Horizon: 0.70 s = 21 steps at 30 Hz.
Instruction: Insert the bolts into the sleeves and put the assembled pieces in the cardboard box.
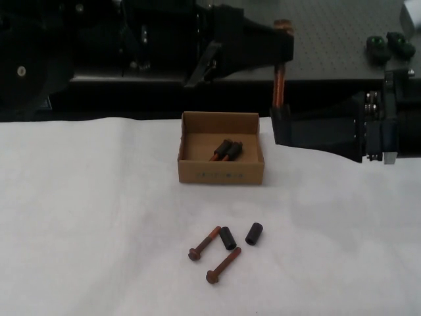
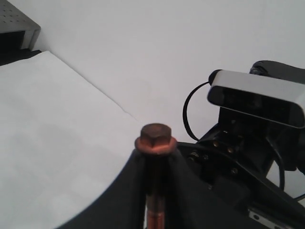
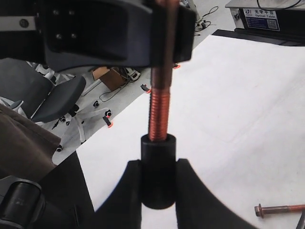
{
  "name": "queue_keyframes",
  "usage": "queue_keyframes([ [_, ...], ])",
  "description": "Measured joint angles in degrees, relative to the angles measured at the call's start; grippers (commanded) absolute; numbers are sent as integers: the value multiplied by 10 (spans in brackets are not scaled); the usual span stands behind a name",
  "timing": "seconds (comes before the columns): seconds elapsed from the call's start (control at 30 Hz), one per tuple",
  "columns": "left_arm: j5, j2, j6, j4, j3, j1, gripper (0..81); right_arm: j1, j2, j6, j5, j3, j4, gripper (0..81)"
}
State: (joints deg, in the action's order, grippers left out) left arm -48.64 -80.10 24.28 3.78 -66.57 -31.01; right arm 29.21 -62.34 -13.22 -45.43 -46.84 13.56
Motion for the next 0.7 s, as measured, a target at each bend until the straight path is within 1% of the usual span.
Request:
queue_keyframes([
  [0.13,0,0,-6,-12,0,0,6,-2,4,-2,6,0,-11,26],
  [0.23,-14,0,-5,-20,0,0,6,-3,8,-5,7,0,-20,26],
  [0.57,-39,0,-5,-38,0,-1,6,-5,8,-9,-14,0,-17,26],
  [0.7,-56,0,-6,-68,-1,0,6,-5,8,-11,-18,0,-14,26],
])
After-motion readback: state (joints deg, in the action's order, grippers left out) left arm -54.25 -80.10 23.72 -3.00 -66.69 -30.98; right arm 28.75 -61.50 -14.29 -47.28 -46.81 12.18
